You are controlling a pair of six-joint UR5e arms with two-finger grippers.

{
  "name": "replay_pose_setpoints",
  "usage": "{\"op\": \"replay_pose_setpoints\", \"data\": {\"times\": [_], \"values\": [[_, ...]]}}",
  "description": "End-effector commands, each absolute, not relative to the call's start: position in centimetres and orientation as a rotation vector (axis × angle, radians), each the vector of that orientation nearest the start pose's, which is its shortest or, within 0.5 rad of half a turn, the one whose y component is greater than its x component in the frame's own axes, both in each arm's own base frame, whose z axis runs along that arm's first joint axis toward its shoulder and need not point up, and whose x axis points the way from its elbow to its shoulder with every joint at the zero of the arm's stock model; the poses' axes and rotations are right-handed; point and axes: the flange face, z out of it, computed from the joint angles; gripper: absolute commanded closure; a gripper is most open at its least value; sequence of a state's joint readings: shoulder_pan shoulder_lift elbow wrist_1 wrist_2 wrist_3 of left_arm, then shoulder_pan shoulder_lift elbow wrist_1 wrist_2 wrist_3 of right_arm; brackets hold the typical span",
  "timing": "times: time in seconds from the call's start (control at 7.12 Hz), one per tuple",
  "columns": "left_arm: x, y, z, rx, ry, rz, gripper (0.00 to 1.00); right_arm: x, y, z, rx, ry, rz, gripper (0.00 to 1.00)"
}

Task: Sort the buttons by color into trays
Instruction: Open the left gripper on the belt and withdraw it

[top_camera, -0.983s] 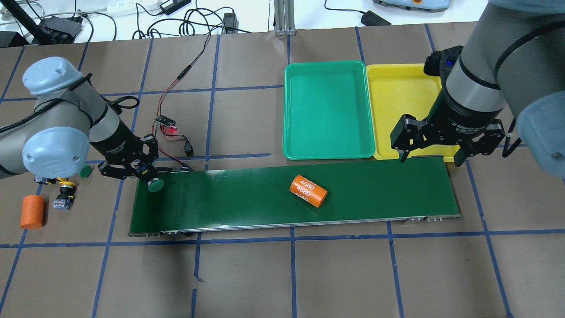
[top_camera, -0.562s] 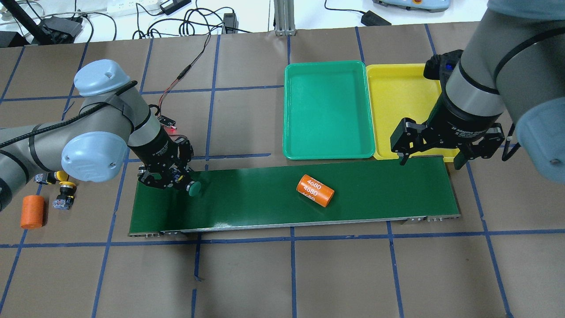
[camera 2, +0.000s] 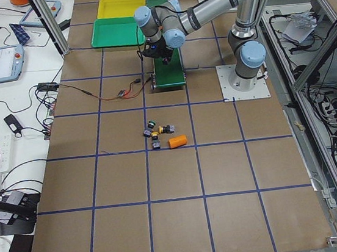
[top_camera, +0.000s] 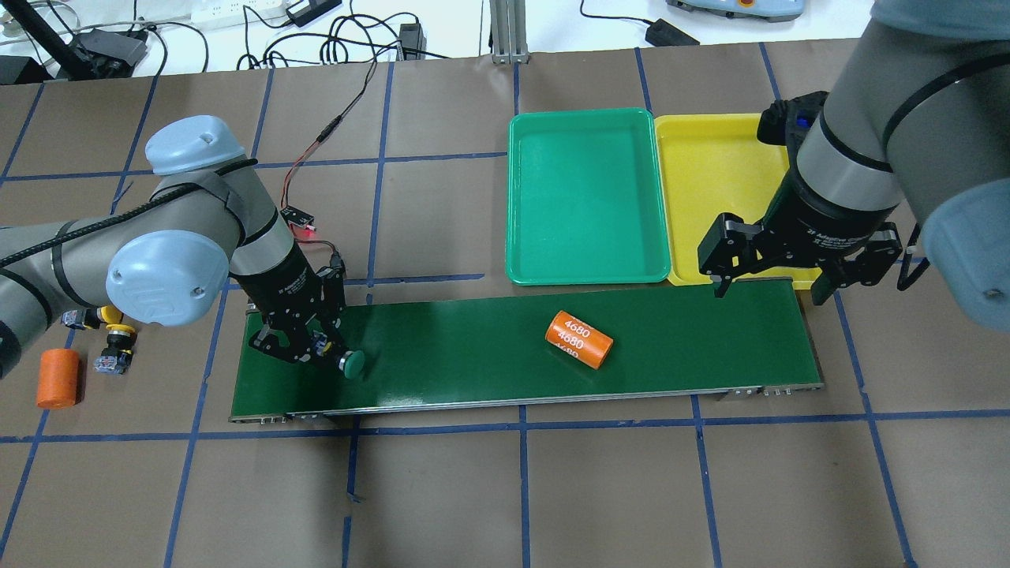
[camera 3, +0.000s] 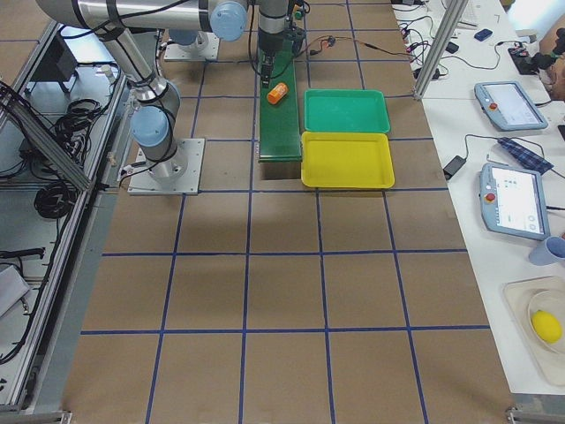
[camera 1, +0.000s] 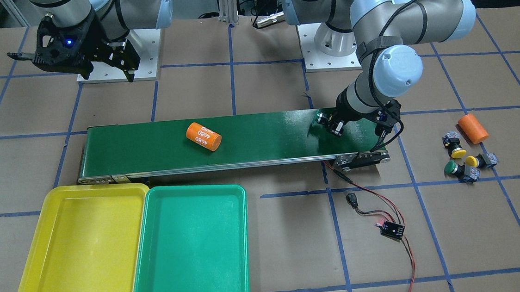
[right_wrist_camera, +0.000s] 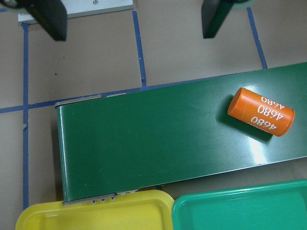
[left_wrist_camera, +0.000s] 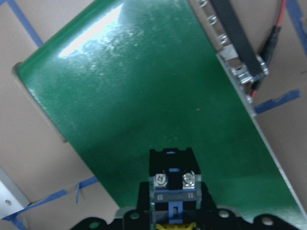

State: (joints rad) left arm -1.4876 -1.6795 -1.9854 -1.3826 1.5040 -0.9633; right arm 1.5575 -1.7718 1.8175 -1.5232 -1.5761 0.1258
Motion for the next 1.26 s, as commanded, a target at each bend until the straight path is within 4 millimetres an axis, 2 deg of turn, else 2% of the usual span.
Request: {"op": "replay_pose_setpoints", "data": {"times": [0.0,0.14,0.42,0.56,0.7,0.84,0.98,1.12], "values": [[-9.0,-46.4,26.7,-1.435,2.684,0.488,0.12,12.8,-39.9,45.3,0.214,3.141,0.144,0.0],[-5.3,-47.1,26.9,-1.244,2.789,0.469,0.0,12.8,-39.9,45.3,0.214,3.139,0.14,0.0],[3.3,-47.1,26.2,-0.856,2.987,0.508,0.0,12.8,-39.9,45.3,0.217,3.138,0.14,0.0],[7.5,-47.3,26.2,-0.608,3.012,0.424,0.0,12.8,-39.9,45.1,0.214,3.139,0.149,0.0],[11.0,-48.4,25.8,-0.277,2.996,0.294,0.0,12.8,-39.8,45.0,0.217,3.139,0.149,0.0],[13.2,-49.9,25.7,-0.126,2.988,0.18,0.0,12.7,-39.9,44.8,0.219,3.139,0.154,0.0],[15.5,-51.1,25.0,-0.141,2.966,0.077,0.0,12.6,-39.9,44.9,0.224,3.138,0.147,0.0],[16.9,-53.4,24.2,-0.172,2.95,-0.08,0.0,12.4,-39.9,45.1,0.229,3.138,0.142,0.0]]}}
